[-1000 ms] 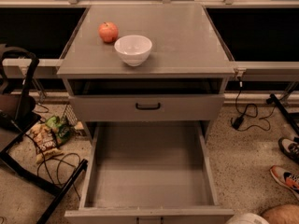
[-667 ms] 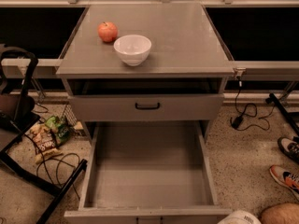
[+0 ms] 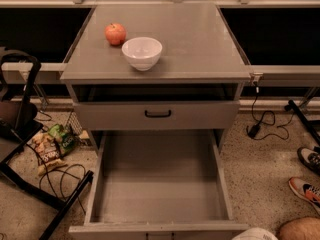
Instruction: Close middle drawer
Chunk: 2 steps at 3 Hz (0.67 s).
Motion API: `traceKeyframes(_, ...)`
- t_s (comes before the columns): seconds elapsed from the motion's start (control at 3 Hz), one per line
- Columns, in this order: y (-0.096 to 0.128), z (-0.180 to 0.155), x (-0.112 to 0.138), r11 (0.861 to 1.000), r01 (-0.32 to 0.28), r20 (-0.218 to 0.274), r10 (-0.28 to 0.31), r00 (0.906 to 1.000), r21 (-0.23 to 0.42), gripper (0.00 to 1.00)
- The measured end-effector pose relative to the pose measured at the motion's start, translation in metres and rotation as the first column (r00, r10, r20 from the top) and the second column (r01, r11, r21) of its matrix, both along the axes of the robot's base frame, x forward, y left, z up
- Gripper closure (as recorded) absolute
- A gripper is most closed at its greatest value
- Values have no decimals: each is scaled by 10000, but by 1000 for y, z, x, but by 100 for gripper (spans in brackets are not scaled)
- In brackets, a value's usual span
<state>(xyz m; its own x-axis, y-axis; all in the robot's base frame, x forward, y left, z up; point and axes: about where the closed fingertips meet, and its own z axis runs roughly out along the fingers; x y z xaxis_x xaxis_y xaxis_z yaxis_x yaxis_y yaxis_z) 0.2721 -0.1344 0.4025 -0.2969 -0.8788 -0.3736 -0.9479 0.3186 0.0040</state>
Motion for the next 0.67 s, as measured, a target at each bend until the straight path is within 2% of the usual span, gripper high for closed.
traceKeyframes(0.33, 16, -13, 52, 9981, -442, 1283, 383, 9910, 439, 100)
traceKeyframes(0.67, 27, -21, 74, 9960, -744, 1782, 647, 9819, 486, 100)
